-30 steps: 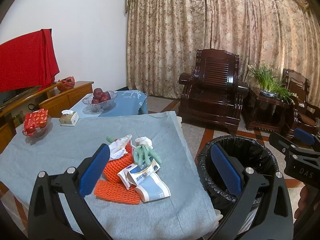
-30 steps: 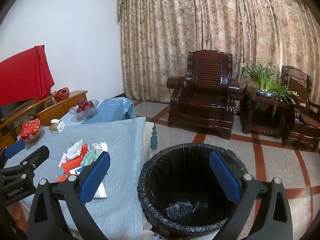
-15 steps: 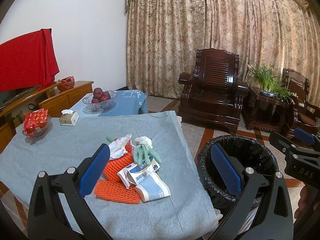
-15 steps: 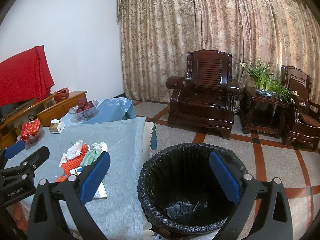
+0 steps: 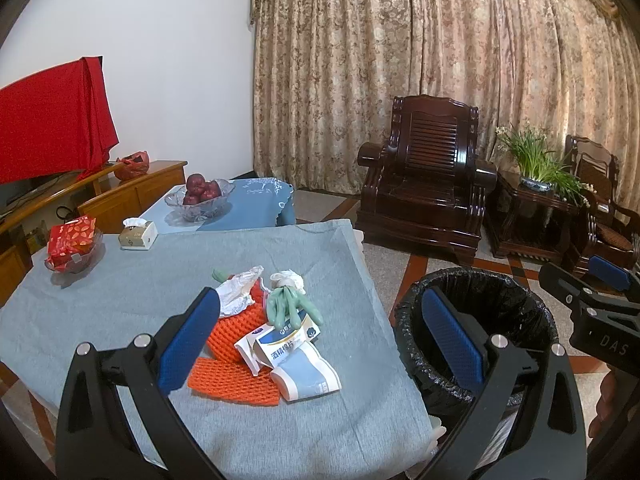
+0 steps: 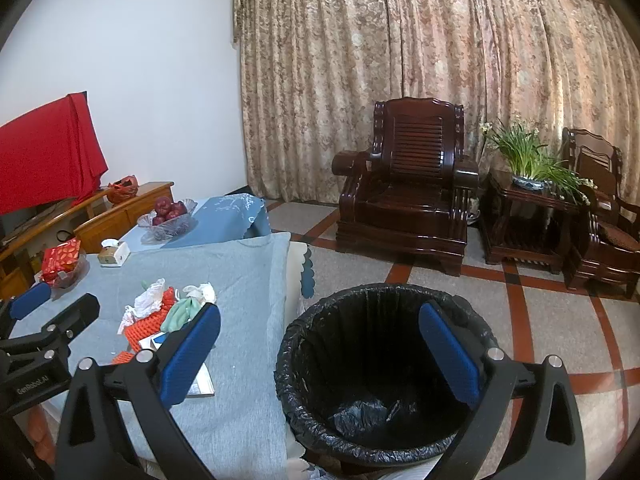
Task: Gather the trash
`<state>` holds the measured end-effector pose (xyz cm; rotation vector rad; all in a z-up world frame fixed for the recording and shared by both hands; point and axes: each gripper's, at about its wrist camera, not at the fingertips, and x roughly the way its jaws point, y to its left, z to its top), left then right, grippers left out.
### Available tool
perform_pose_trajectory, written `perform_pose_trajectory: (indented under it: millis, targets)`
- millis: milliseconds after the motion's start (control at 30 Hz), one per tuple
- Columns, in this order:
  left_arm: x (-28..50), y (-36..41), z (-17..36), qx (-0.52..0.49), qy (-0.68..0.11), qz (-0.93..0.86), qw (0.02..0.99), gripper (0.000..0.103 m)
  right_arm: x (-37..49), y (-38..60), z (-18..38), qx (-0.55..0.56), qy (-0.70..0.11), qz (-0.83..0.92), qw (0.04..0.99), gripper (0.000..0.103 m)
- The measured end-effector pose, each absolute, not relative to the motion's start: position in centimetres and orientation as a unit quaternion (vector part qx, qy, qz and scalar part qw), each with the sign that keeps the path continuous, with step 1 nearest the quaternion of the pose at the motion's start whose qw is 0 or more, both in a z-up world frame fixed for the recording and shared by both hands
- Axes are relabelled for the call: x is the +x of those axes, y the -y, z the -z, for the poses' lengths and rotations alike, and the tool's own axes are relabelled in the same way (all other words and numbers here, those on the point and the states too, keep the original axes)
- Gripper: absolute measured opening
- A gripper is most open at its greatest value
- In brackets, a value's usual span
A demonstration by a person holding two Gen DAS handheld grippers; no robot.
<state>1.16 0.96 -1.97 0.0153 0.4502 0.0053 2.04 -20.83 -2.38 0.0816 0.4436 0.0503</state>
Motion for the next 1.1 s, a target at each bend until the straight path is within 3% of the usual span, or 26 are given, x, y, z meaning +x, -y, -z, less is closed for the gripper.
perform_pose_trajectory:
  millis: [1100]
  targets:
    - [0.65, -1.16, 2.34, 0.008, -0.227, -0.003, 0.974, 0.098, 1.97, 21.02, 2.67, 0.043, -0.223, -0.025, 0.974, 0.097]
